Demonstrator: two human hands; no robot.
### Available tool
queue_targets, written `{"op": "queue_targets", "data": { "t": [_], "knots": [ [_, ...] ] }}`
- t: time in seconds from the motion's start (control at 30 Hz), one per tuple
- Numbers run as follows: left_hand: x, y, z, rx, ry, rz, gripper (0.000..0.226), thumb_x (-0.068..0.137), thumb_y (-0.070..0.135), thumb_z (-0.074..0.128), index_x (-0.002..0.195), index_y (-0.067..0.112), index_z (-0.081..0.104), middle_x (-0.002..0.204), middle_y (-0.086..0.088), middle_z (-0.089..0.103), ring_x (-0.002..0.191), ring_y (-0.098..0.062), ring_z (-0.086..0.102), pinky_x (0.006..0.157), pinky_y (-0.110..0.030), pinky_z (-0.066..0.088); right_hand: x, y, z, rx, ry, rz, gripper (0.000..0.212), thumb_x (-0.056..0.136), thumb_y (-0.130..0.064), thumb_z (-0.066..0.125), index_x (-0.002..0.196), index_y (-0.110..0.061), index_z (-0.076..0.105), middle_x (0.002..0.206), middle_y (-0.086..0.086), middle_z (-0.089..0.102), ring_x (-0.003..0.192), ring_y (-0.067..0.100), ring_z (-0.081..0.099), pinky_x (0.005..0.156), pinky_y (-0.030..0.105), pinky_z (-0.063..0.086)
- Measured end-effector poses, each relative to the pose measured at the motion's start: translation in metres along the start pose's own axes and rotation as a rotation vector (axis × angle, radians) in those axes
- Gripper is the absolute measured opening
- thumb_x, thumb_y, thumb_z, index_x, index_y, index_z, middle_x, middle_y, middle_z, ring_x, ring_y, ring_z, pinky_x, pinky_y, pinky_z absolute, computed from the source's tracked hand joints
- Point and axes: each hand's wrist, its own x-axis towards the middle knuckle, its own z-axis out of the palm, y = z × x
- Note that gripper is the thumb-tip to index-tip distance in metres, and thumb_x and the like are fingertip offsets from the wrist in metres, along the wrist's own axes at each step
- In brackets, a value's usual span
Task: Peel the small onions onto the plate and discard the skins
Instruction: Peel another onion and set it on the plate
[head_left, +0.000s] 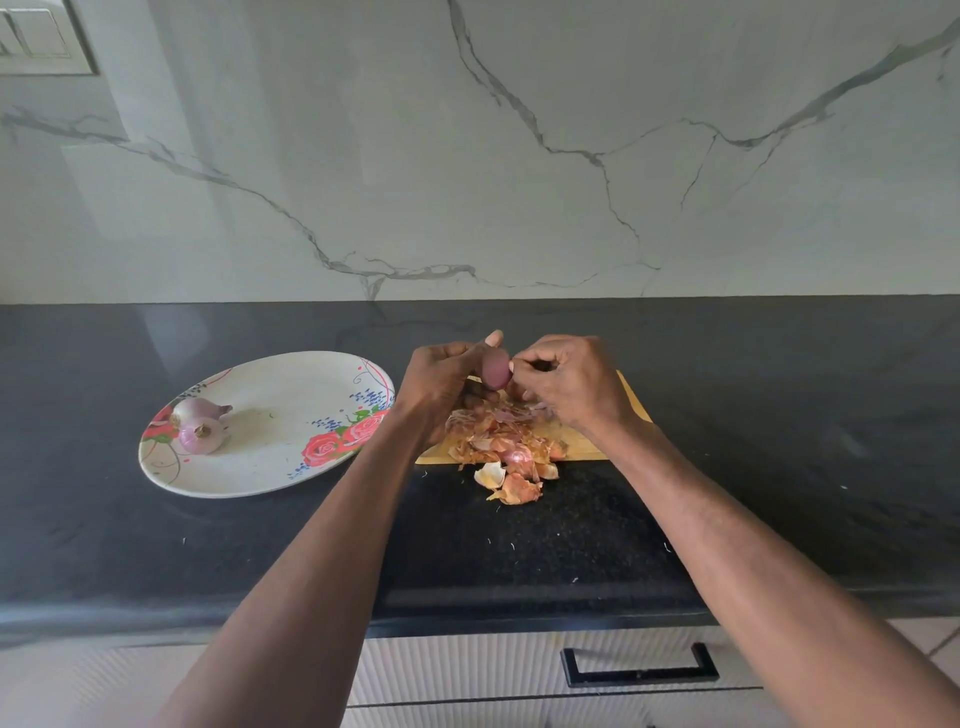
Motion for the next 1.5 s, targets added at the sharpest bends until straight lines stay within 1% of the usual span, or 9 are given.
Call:
{"op": "queue_targets", "data": {
  "t": [0.23,0.33,0.43,0.6,0.67,0.8,1.1,1.33,1.5],
  "knots": [
    [0.001,-0.003,0.000,0.037,-0.029,0.040,0.050,0.075,0.040,0.075,0.092,-0.007,0.071,0.079,-0.023,0.065,0.055,-0.026,0.053,0.045,-0.028,0.048,-0.001,-0.004,0.003,-0.110,-0.012,-0.079,0.015,0.081,-0.002,0.073,0.066,-0.007,0.072,0.064,-0.002,0.063,0.053,0.002,0.050,0.050,0.013,0.037],
    [0.004,-0.006,-0.001,0.077,-0.035,0.050,0.047,0.082,0.039,0.075,0.093,-0.008,0.073,0.076,-0.022,0.065,0.054,-0.023,0.054,0.048,-0.029,0.048,-0.002,-0.006,0.005,-0.156,-0.004,-0.108,0.018,0.079,0.000,0.072,0.063,-0.009,0.067,0.061,-0.005,0.055,0.052,-0.002,0.043,0.049,0.008,0.032],
    [0.006,-0.008,-0.003,0.097,-0.048,0.063,0.035,0.089,0.033,0.074,0.084,-0.002,0.074,0.072,-0.017,0.065,0.057,-0.025,0.054,0.052,-0.030,0.048,-0.003,-0.005,0.007,-0.205,-0.008,-0.135,0.021,0.078,0.000,0.072,0.062,-0.010,0.063,0.061,-0.003,0.053,0.053,0.002,0.043,0.049,0.011,0.033],
    [0.003,-0.008,-0.003,0.055,-0.120,0.076,0.047,0.080,0.037,0.074,0.090,-0.009,0.073,0.086,-0.023,0.065,0.068,-0.029,0.052,0.059,-0.034,0.048,-0.004,-0.004,0.013,-0.253,0.042,-0.090,0.021,0.081,-0.009,0.069,0.062,-0.009,0.060,0.062,0.000,0.056,0.054,0.016,0.051,0.048,0.034,0.045],
    [0.001,-0.007,-0.003,0.006,-0.131,0.062,0.039,0.081,0.032,0.071,0.091,-0.005,0.073,0.087,-0.023,0.066,0.065,-0.025,0.056,0.055,-0.029,0.050,-0.004,-0.011,0.011,-0.130,0.049,0.064,0.021,0.083,-0.017,0.068,0.063,-0.012,0.063,0.060,-0.003,0.060,0.054,0.012,0.053,0.050,0.028,0.045],
    [0.004,-0.006,-0.004,-0.141,-0.128,0.029,0.021,0.101,0.003,0.050,0.100,-0.006,0.070,0.092,-0.021,0.069,0.068,-0.023,0.062,0.054,-0.024,0.054,0.001,-0.018,0.003,0.398,0.031,0.443,0.019,0.088,-0.004,0.066,0.069,-0.007,0.067,0.048,0.000,0.057,0.038,0.010,0.046,0.036,0.021,0.036],
    [0.006,-0.003,-0.006,-0.282,-0.174,0.027,0.024,0.102,0.001,0.046,0.108,-0.004,0.069,0.104,-0.021,0.070,0.077,-0.024,0.065,0.059,-0.024,0.056,0.008,-0.018,0.001,0.746,0.052,0.567,0.019,0.089,-0.002,0.062,0.070,-0.002,0.065,0.053,0.009,0.058,0.049,0.020,0.047,0.041,0.022,0.036],
    [0.005,-0.001,-0.007,-0.328,-0.170,0.048,0.023,0.099,0.002,0.050,0.110,-0.002,0.070,0.102,-0.019,0.070,0.079,-0.025,0.065,0.062,-0.024,0.057,0.003,-0.018,0.002,0.579,0.054,0.490,0.018,0.092,-0.010,0.069,0.082,0.004,0.065,0.059,0.008,0.060,0.044,0.012,0.054,0.038,0.023,0.038],
    [0.007,-0.001,-0.007,-0.347,-0.142,0.058,0.020,0.097,0.000,0.055,0.110,-0.001,0.069,0.095,-0.016,0.072,0.077,-0.026,0.066,0.065,-0.026,0.058,0.001,-0.014,0.003,0.315,0.087,0.286,0.009,0.088,-0.008,0.073,0.097,-0.010,0.074,0.088,0.000,0.072,0.069,0.003,0.068,0.060,0.020,0.056]
  ]
}}
